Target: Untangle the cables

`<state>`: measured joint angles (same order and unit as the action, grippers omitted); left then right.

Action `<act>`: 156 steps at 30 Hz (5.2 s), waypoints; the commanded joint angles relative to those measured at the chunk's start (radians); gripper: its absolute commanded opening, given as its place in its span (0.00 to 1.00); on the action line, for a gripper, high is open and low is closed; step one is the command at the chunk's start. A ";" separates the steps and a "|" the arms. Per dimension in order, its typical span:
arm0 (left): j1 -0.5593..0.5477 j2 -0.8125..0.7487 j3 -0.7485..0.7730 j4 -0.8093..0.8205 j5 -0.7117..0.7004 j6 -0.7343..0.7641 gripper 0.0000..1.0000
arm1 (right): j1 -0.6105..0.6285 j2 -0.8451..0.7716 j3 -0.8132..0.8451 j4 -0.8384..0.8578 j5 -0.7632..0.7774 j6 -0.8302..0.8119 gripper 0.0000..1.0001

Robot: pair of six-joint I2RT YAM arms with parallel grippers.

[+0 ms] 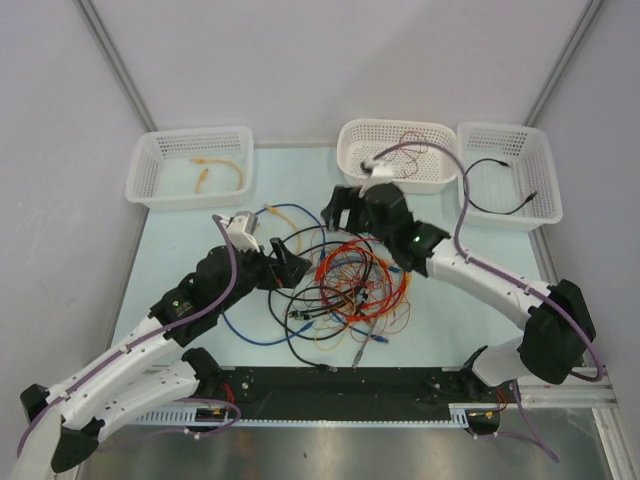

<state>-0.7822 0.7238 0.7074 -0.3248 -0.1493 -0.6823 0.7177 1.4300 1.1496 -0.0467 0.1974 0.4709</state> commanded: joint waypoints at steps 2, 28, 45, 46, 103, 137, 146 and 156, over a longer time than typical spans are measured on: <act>0.006 0.003 -0.031 0.001 0.033 -0.043 1.00 | 0.094 -0.031 -0.129 -0.123 0.050 0.043 0.88; 0.006 -0.093 -0.031 -0.076 -0.041 -0.042 1.00 | 0.189 -0.056 -0.196 -0.110 -0.047 0.023 0.00; 0.006 -0.173 0.083 -0.054 -0.225 0.081 1.00 | 0.290 -0.327 0.176 -0.192 -0.073 -0.083 0.00; 0.005 -0.182 0.083 -0.048 -0.229 0.087 0.99 | 0.292 -0.332 0.191 -0.209 -0.072 -0.104 0.00; 0.133 0.433 1.036 0.061 0.117 0.411 0.00 | 0.284 -0.434 0.145 -0.352 0.151 -0.123 0.79; 0.135 0.471 1.087 0.055 0.232 0.302 0.00 | 0.279 -0.183 0.137 0.174 -0.216 -0.095 0.54; 0.133 0.465 1.072 0.061 0.264 0.268 0.00 | 0.238 -0.069 0.137 0.268 -0.234 -0.054 0.47; 0.133 0.437 1.040 0.049 0.272 0.262 0.00 | 0.201 -0.040 0.137 0.279 -0.219 -0.025 0.53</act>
<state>-0.6502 1.1961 1.7466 -0.3103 0.1097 -0.4091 0.9195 1.4010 1.2785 0.1867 -0.0273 0.4397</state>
